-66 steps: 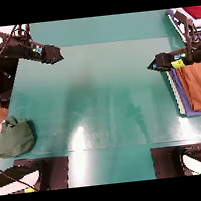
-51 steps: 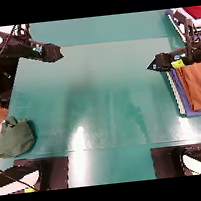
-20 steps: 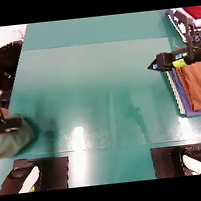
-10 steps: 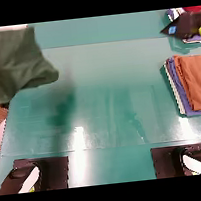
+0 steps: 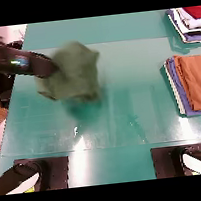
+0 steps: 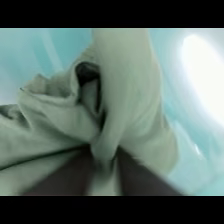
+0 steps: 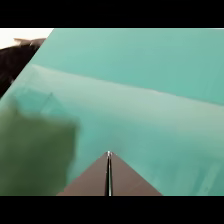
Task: Fold the shirts.
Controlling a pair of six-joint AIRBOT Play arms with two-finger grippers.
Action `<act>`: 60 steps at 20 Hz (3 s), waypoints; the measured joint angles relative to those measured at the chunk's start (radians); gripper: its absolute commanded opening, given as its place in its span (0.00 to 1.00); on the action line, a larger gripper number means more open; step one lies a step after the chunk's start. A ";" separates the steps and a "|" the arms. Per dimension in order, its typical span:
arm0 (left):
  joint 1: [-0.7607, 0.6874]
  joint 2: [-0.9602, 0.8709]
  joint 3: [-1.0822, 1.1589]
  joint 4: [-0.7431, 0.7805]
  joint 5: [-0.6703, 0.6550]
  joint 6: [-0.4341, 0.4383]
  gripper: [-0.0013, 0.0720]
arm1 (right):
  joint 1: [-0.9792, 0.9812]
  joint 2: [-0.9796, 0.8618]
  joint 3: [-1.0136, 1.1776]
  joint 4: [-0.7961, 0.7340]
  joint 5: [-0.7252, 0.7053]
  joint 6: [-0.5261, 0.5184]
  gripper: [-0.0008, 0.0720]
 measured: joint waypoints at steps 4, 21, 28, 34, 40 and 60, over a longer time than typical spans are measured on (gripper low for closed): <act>-0.114 -0.188 0.000 -0.003 0.036 0.023 0.94 | -0.024 0.000 0.013 -0.001 0.029 0.000 0.04; 0.140 -0.446 -0.297 -0.021 0.182 0.089 0.90 | -0.032 -0.020 -0.269 0.003 0.095 0.036 0.04; 0.148 -0.447 -0.344 -0.079 0.257 0.105 0.06 | -0.032 -0.020 -0.450 0.009 0.066 0.039 0.04; 0.148 -0.418 -0.232 -0.087 0.264 0.105 0.06 | -0.026 -0.032 -0.694 0.008 0.025 0.051 0.70; 0.148 -0.401 -0.184 -0.090 0.257 0.106 0.06 | 0.109 -0.206 -0.940 0.105 -0.159 0.029 0.70; 0.150 -0.008 -0.043 -0.025 0.261 0.099 0.05 | 0.086 -0.061 -0.657 0.170 -0.240 -0.048 0.04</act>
